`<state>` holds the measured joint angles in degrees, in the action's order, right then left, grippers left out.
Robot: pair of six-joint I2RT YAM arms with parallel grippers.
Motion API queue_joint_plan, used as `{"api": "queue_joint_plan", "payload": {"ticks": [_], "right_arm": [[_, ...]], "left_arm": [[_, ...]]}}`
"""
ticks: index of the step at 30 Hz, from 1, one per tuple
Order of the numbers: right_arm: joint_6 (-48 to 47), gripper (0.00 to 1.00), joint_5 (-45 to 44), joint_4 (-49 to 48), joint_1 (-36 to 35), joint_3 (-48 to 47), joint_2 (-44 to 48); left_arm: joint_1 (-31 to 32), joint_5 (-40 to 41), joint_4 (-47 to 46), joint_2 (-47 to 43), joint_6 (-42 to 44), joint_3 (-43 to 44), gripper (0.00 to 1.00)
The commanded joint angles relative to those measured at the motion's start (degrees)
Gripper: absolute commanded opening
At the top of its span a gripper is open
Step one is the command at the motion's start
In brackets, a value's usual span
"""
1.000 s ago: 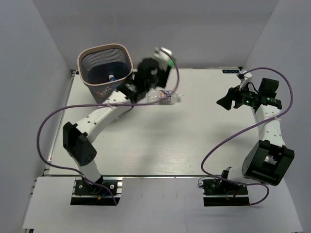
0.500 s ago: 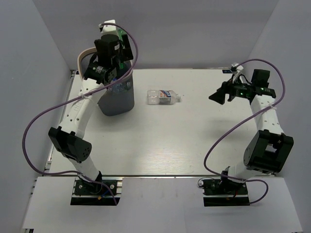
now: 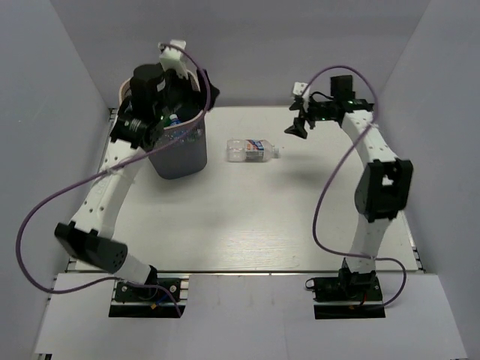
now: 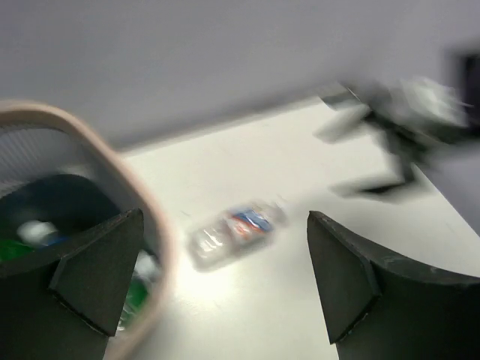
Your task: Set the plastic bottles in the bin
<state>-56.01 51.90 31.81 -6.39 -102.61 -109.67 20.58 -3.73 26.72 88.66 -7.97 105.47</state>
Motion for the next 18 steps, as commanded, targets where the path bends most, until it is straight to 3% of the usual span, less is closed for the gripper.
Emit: {"api": "queue_joint_plan", "payload": {"ticks": [1,3,6,11,18], "right_arm": [[-10.2,0.9,-4.3,5.2,-5.1,-7.0,-6.6],[-11.0,0.9,-5.7,4.8,-7.0,-8.6,-10.3],[-15.0,0.9,-5.8,7.3,-8.8,-11.2,-14.9],[-15.9,0.9,-5.8,7.4,-10.9,-14.4,-19.4],[-14.4,0.9,-8.1,5.4,-13.0,-15.0,-23.7]], "left_arm": [[1.2,-25.9,-5.6,-11.8,-1.6,-14.6,0.99],[1.2,-26.7,-7.4,-17.5,-3.6,-26.2,0.99],[1.2,-25.3,-6.5,-27.7,-5.2,-36.3,0.99],[1.2,-22.9,0.8,-35.5,-7.2,-43.3,0.99],[1.2,-22.4,0.8,-41.5,-10.8,-51.3,0.99]]}}
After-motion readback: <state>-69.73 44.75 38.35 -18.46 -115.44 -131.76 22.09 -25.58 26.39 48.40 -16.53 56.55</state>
